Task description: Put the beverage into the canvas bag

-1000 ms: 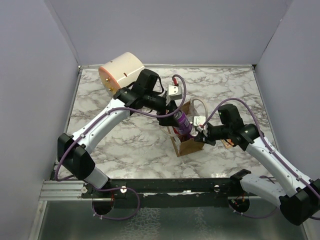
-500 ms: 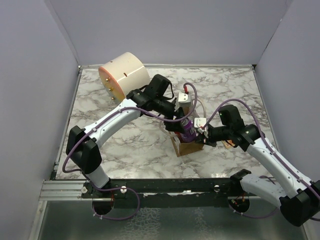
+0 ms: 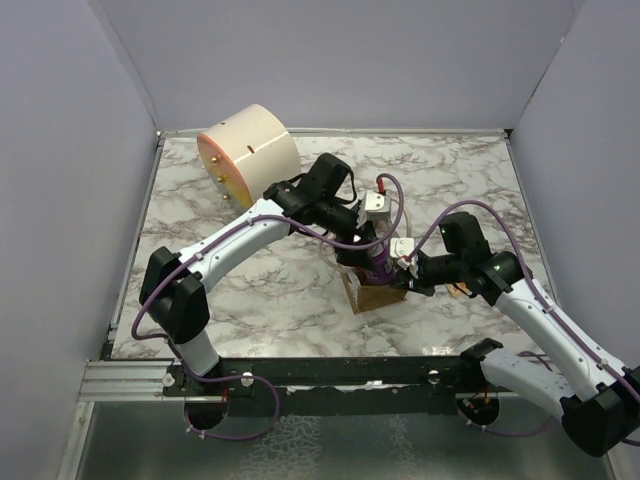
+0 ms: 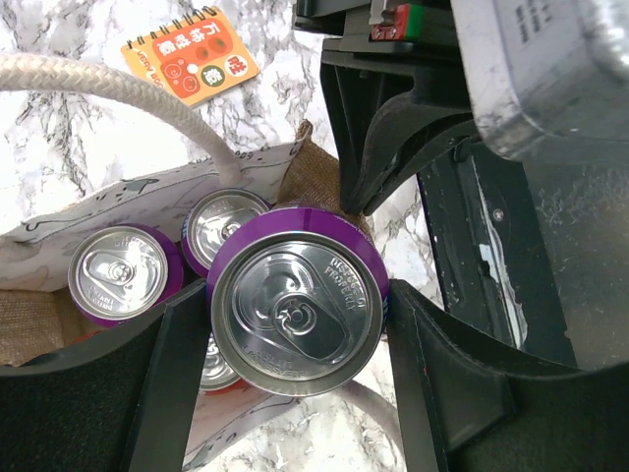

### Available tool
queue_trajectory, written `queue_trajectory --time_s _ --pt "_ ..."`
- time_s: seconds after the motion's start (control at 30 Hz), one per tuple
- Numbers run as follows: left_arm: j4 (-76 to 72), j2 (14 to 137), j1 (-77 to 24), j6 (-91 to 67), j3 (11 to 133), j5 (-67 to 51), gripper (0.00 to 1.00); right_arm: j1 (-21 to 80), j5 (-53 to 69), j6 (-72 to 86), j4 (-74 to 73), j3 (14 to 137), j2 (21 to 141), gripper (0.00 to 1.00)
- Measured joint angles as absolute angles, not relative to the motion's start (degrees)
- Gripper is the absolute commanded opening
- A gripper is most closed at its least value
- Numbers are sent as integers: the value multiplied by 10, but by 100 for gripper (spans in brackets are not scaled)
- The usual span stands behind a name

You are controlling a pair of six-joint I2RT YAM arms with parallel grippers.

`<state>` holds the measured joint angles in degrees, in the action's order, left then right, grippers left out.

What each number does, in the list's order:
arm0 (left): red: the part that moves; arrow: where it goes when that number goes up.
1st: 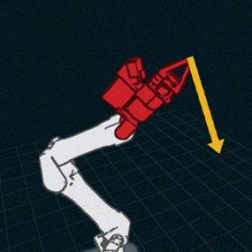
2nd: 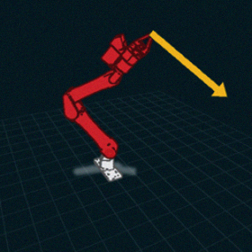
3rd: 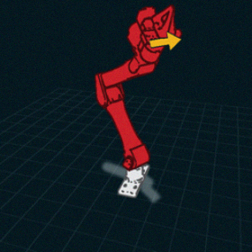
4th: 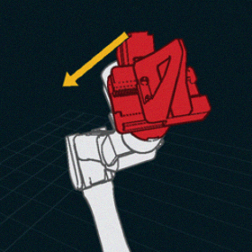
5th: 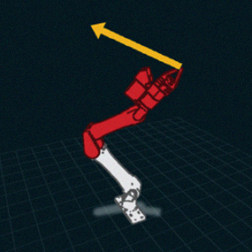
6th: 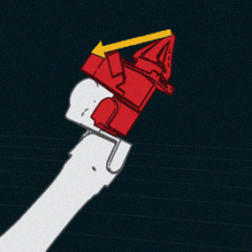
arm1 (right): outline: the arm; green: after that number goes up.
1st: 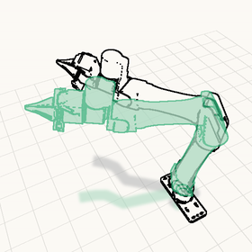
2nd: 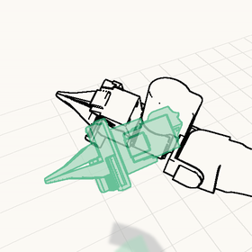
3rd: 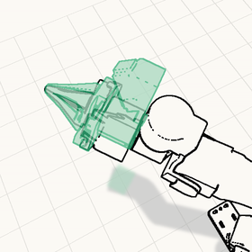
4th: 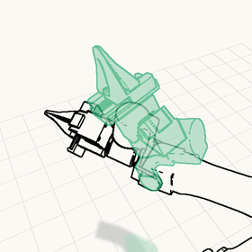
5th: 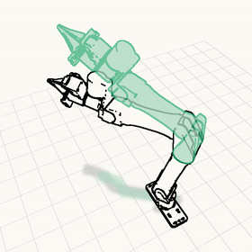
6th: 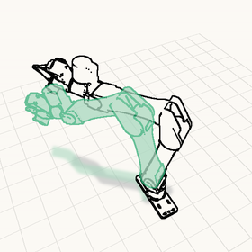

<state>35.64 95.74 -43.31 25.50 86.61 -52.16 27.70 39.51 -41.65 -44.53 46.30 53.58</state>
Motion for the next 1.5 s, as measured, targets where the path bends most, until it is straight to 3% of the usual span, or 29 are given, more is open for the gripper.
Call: queue_trajectory --time_s 0.93,1.5 --pt "392 1010 -454 329 914 -576 0 277 393 -393 -445 458 528 1" --pt "236 985 -438 171 811 -592 0 277 395 -393 -446 458 528 1"
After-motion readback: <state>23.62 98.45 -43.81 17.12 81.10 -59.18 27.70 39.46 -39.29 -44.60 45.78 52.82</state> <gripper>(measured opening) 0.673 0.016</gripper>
